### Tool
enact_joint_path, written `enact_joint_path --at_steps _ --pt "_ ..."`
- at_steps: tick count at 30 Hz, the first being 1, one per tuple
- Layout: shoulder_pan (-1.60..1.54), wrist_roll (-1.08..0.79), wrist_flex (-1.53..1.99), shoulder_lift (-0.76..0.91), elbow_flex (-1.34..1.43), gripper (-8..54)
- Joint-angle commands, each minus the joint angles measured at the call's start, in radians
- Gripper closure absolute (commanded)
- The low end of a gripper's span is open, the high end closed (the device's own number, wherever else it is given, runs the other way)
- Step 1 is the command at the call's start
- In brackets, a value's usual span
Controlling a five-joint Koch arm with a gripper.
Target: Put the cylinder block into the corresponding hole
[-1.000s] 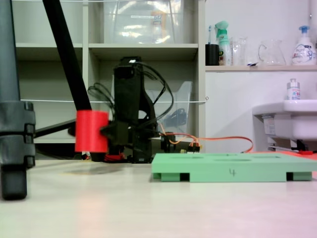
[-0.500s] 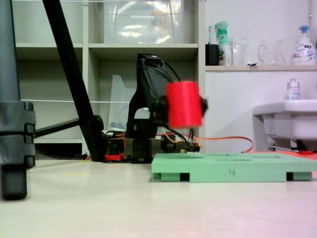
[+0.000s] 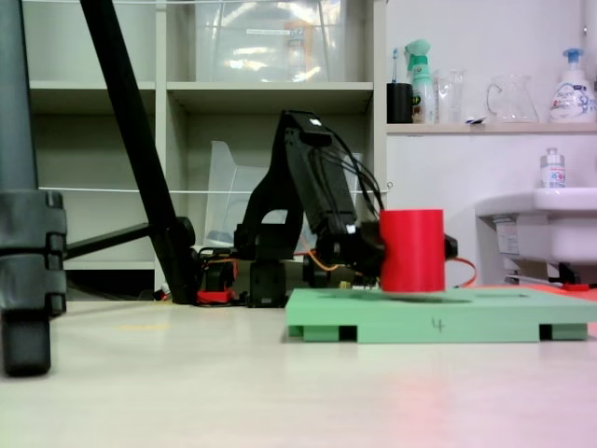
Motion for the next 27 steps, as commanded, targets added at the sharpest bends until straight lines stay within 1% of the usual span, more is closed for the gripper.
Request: enact_joint_path --at_steps 1,10,15,27 --pt "-0.003 -0.009 -0.003 0.002 -0.087 27.0" --pt "-0.026 -0.009 0.038 -0.126 -0.255 26.8" --pt "-0.034 -0.009 0.044 -0.16 -0.29 26.7" --pt "-0.054 -0.008 0.029 -0.153 -0.255 25.3"
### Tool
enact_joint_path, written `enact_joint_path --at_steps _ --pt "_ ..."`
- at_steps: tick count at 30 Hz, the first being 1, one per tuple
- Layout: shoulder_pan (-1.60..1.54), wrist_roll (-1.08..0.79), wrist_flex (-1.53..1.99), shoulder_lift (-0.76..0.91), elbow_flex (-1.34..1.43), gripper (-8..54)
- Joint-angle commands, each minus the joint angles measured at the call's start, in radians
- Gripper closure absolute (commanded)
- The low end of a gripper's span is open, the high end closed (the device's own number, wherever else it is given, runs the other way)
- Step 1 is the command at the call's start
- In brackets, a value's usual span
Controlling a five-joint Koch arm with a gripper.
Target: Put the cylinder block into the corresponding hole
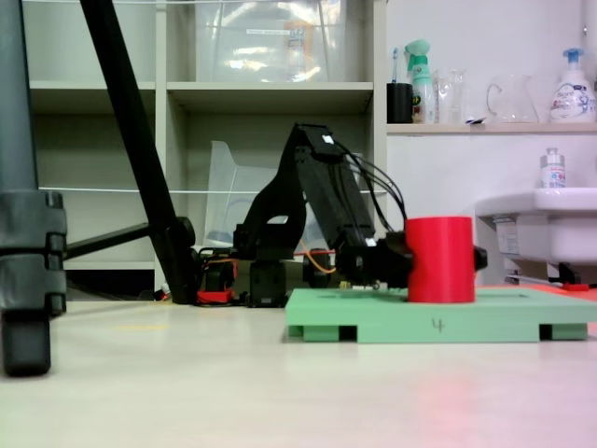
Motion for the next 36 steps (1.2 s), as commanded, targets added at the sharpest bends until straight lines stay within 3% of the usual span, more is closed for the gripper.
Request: enact_joint_path --at_steps 1,20,21,22,23,31,32,33,36 --pt "-0.028 -0.002 -0.038 0.026 0.011 25.3" --pt "-0.015 0.006 -0.048 0.017 0.064 25.3" --pt "-0.015 0.006 -0.049 0.014 0.064 23.5" --pt "-0.017 0.0 -0.055 0.011 0.066 12.6" --pt "-0.017 -0.008 -0.057 0.011 0.074 6.0" --pt "-0.028 -0.067 -0.032 -0.017 0.061 5.6" --pt "-0.028 -0.069 -0.037 -0.002 0.083 3.7" --pt "-0.028 -0.071 -0.037 0.008 0.098 -5.8" --pt "-0.023 -0.078 -0.041 0.029 0.135 -7.4"
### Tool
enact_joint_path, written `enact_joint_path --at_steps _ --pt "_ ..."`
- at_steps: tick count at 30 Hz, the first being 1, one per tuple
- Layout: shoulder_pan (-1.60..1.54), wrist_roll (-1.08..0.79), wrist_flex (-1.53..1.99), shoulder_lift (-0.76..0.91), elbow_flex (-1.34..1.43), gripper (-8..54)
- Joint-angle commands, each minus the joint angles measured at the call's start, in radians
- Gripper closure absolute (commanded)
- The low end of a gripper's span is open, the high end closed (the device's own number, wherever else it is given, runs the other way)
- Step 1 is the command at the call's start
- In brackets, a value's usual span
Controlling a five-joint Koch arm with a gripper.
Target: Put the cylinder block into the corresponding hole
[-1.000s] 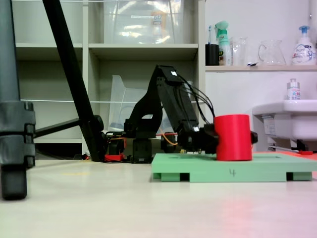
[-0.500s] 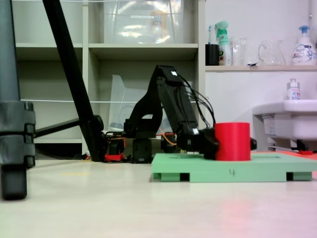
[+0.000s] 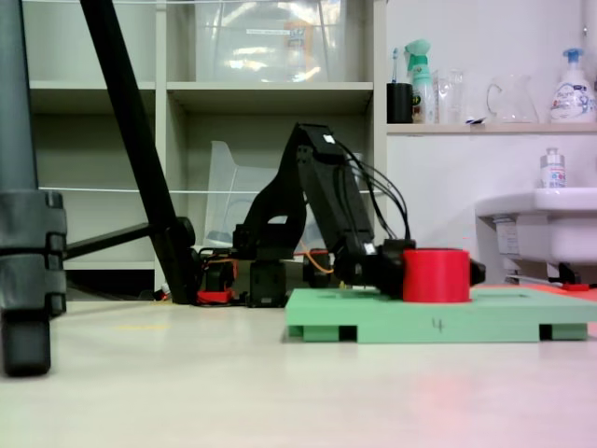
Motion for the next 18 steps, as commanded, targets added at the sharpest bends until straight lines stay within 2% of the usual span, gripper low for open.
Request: enact_joint_path --at_steps 1,6,9,13,16,18 --pt "-0.006 0.009 -0.012 0.034 0.028 -7.3" --pt "-0.006 0.008 -0.02 0.057 0.067 -7.3" --pt "-0.012 0.006 -0.031 0.132 0.146 -7.3" --pt "-0.011 -0.11 0.043 0.436 0.334 -6.4" --pt "0.015 -0.265 0.411 0.71 0.379 -5.8" --pt "0.049 -0.419 0.624 0.844 0.38 -1.7"
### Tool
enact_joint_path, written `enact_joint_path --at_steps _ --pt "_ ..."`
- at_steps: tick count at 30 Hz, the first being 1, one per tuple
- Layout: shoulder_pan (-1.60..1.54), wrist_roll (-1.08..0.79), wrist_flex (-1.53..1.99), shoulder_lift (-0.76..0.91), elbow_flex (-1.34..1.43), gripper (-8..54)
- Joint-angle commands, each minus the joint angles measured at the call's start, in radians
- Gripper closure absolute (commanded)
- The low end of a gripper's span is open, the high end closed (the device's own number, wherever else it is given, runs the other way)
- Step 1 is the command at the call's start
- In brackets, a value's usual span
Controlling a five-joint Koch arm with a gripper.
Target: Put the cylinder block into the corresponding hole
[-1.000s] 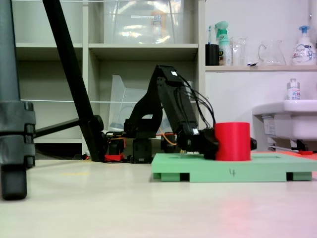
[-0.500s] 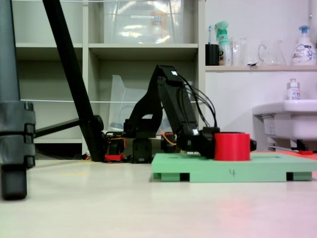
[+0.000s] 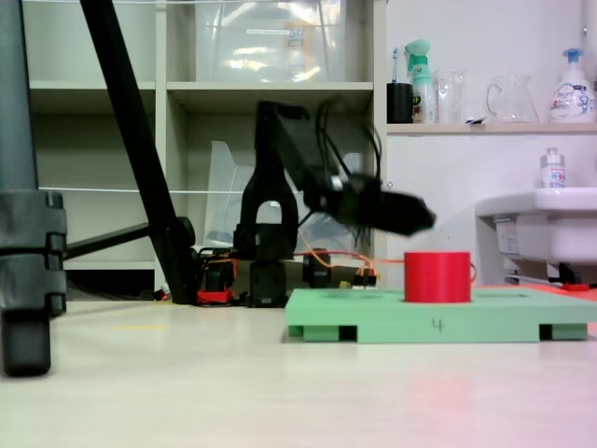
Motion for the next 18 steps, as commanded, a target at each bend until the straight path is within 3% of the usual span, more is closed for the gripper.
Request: enact_joint_path --at_steps 1,2,5,9,15,18 --pt "0.051 -0.229 0.285 0.175 0.0 0.1" --pt "0.087 -0.334 0.41 0.225 -0.006 1.9" --pt "0.204 -0.989 0.347 0.347 0.161 6.4" --pt "0.357 -1.262 0.063 0.351 0.408 9.3" --pt "0.471 -1.313 -0.055 0.403 0.701 12.7" --pt "0.463 -1.307 -0.046 0.548 0.856 15.3"
